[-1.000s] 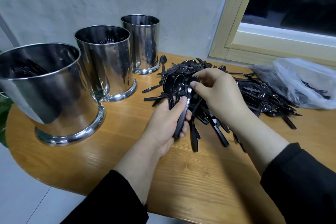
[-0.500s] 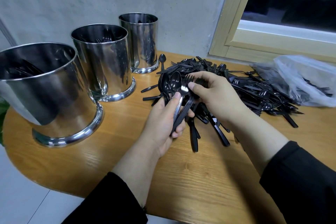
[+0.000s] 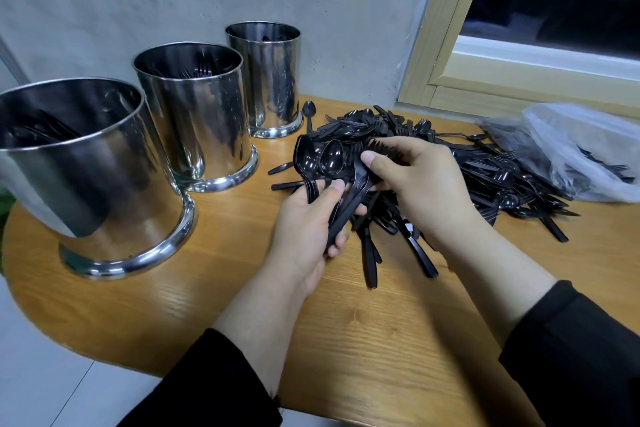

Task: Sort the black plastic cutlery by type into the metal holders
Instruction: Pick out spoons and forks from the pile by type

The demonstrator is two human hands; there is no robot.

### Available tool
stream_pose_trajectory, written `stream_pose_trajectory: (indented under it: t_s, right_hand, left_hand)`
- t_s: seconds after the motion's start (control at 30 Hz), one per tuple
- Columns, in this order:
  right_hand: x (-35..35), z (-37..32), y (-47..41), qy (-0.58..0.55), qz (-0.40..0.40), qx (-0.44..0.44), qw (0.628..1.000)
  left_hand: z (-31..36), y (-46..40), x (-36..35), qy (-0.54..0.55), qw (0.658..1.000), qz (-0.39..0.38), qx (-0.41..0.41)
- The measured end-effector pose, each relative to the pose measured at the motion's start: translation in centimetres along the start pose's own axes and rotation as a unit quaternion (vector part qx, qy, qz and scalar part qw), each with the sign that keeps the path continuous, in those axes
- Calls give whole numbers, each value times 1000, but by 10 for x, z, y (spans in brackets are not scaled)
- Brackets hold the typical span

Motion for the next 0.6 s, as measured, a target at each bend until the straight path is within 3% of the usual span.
stream_pose_trajectory:
  t_s: [0.37, 0.5, 0.6]
  right_hand:
    - [-4, 10, -13, 112, -8, -26, 993]
    - [4, 11, -8, 173, 32, -7, 984]
    - [10, 17, 8, 272, -26, -36, 961]
  left_hand:
    - [1, 3, -1, -59, 998, -24, -25]
    - [7, 3, 15, -76, 996, 22, -39]
    - [10, 4, 28, -75, 995, 53, -39]
Point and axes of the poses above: each hand's wrist, its own y-axis away from the middle knuckle, its own x-axis out of the back of the hand, z = x × y, the point moved 2 cm from there along -y, towards the middle knuckle, and after that the axes turned 4 degrees about -z, right-handed, at the moved point
